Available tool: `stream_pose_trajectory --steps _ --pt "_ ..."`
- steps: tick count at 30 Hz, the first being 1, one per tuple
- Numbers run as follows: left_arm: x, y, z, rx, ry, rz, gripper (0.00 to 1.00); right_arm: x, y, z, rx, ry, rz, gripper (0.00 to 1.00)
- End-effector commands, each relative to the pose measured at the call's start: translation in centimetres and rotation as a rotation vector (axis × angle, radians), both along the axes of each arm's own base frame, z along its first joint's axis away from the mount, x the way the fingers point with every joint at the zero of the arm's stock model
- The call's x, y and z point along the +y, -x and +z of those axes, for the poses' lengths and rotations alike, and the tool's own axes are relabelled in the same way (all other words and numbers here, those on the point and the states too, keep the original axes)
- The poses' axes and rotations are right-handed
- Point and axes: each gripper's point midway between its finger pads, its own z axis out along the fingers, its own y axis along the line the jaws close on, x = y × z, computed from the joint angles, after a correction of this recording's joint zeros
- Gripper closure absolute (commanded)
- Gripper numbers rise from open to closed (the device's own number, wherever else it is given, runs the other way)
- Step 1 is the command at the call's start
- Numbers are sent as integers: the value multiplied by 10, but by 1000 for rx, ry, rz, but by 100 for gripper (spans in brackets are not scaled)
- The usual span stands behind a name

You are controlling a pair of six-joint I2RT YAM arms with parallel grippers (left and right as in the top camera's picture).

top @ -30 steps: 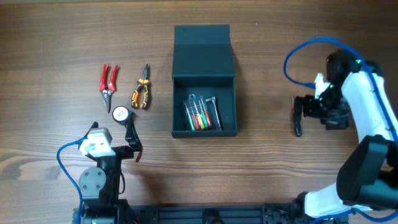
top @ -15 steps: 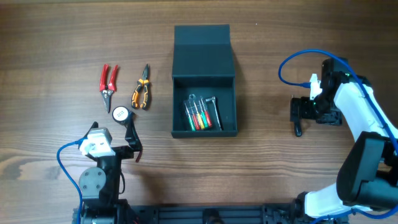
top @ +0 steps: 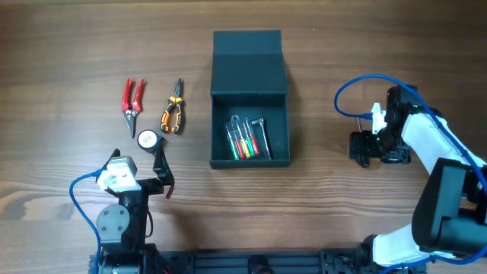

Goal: Pack container
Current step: 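Grasp the loose red screwdriver with the right gripper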

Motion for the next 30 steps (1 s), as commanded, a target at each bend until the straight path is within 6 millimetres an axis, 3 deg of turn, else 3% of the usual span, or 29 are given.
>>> stream_pose_trajectory --steps 1,7,10,12,17,20,23,26,30 --pt "-5 0 0 -6 -21 -27 0 -2 10 -9 16 18 11 0" --pt "-5 0 0 -6 -21 -26 0 -7 8 -9 12 47 10 0" --pt "-5 0 0 -6 -21 -27 0 -7 6 -9 2 47 -20 13" --pt "-5 0 0 -6 -21 -27 0 -7 4 -9 -5 48 -51 27" --pt "-5 0 0 -6 -21 -27 0 -7 3 -9 -9 48 -51 27" --pt "-5 0 0 -6 -21 -27 0 0 0 -9 -25 7 -50 48" --pt "-5 0 0 -6 -21 -27 0 1 -1 -9 -27 1 -50 52" --pt "-5 0 0 -6 -21 -27 0 1 -2 -9 -34 -2 -76 69" --pt "-5 0 0 -6 -21 -27 0 1 -3 -9 -37 -2 -85 80"
